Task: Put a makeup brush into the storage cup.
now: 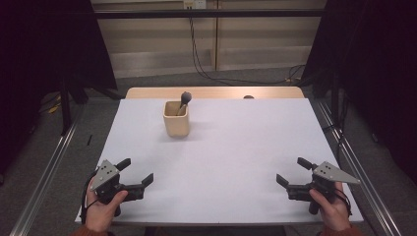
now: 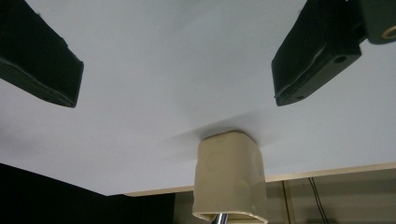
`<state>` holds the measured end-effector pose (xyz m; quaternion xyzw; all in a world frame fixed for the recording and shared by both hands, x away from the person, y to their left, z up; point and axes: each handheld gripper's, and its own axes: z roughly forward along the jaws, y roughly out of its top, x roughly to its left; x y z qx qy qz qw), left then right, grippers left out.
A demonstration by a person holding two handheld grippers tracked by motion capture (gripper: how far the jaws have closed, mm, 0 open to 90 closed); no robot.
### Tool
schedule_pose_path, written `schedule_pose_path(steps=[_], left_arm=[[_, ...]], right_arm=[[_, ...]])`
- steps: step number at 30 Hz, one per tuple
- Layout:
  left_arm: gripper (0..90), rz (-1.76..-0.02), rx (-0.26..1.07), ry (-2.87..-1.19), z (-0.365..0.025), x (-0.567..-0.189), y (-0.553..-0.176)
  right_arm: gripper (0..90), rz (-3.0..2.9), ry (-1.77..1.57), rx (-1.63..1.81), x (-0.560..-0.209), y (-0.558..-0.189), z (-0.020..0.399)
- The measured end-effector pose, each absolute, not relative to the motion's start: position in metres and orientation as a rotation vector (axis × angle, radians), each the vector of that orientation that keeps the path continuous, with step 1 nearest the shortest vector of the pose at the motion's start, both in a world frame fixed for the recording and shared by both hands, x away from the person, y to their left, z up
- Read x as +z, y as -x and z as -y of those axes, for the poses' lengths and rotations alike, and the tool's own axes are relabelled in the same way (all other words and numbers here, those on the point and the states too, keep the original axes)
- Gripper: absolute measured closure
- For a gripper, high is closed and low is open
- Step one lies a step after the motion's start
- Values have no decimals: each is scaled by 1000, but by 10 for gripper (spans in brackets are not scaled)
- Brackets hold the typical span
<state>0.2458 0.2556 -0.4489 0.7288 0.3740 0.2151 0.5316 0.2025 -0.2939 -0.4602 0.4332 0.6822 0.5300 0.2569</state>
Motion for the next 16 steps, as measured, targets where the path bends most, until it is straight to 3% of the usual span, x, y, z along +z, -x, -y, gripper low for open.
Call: schedule_pose_path(steps=[16], left_arm=[[24,-912,534,-1724,-262,-448,-247]], right_arm=[[0,-1865,-1164,1430,-461,-204,293]])
